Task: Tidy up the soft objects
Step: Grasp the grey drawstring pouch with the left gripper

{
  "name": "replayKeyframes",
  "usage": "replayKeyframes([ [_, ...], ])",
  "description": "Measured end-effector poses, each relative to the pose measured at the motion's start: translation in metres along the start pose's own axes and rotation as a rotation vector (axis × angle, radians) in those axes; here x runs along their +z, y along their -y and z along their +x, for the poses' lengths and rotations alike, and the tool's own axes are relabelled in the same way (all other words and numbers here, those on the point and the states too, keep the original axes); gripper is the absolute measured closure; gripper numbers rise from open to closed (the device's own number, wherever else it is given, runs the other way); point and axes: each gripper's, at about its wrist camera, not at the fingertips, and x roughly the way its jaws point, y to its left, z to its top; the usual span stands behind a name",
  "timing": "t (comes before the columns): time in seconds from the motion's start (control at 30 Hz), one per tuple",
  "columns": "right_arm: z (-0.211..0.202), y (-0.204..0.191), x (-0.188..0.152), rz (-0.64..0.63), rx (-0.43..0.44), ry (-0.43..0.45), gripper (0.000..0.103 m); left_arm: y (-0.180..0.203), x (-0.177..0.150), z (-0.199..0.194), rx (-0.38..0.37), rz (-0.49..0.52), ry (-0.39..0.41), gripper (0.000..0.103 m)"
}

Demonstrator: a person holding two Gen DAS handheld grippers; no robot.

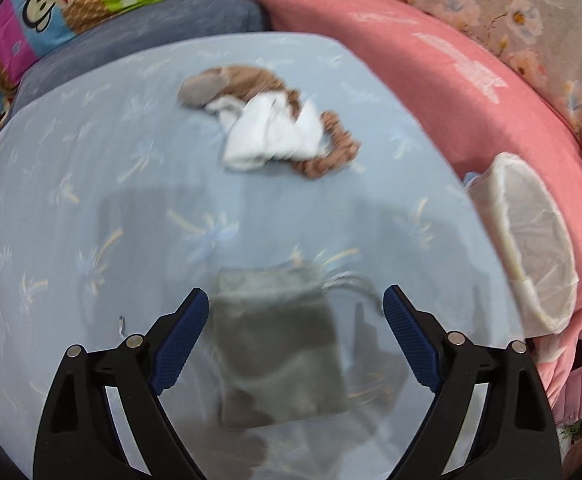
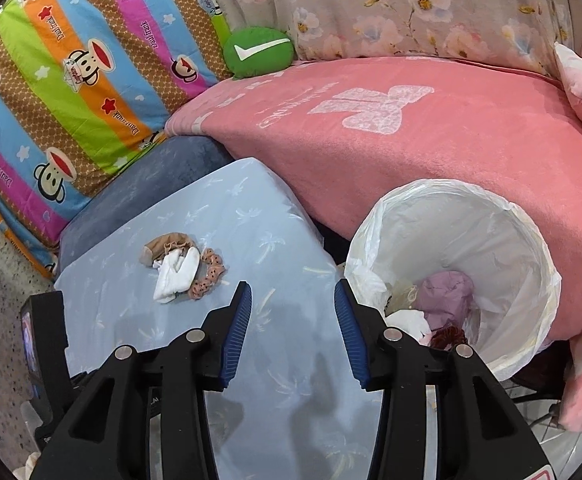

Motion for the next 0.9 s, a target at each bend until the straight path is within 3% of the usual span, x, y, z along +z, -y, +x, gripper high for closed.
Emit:
replayKeyframes([
  [0.17, 0.013, -0.014, -0.010, -0.029, 0.009, -0.039, 0.060, -0.009, -0.010, 0.015, 0.016, -0.005, -0.048, 0.018],
  [0.37, 0.020, -0.027, -0.016, -0.052, 0.018, -0.061, 0.060, -0.001, -0.016, 0.015, 0.056, 0.043, -0.030, 0.019],
  [0.57, 0.023, -0.032, -0.017, -0.064, 0.020, -0.068, 0.060, -0.007, -0.017, 0.008, 0.038, 0.049, -0.014, 0.053],
  [0.63, 0.025, -0.034, -0.018, -0.063, 0.026, -0.075, 0.060, -0.009, -0.015, 0.006, 0.020, 0.046, -0.017, 0.074],
  [0.73, 0.029, -0.039, -0.018, -0.071, 0.035, -0.083, 0.060, -0.015, -0.011, 0.004, -0.025, 0.031, -0.028, 0.093],
  [0.9, 0.041, -0.055, -0.017, -0.099, 0.055, -0.100, 0.060, -0.021, 0.001, -0.012, -0.031, 0.005, 0.022, 0.094],
])
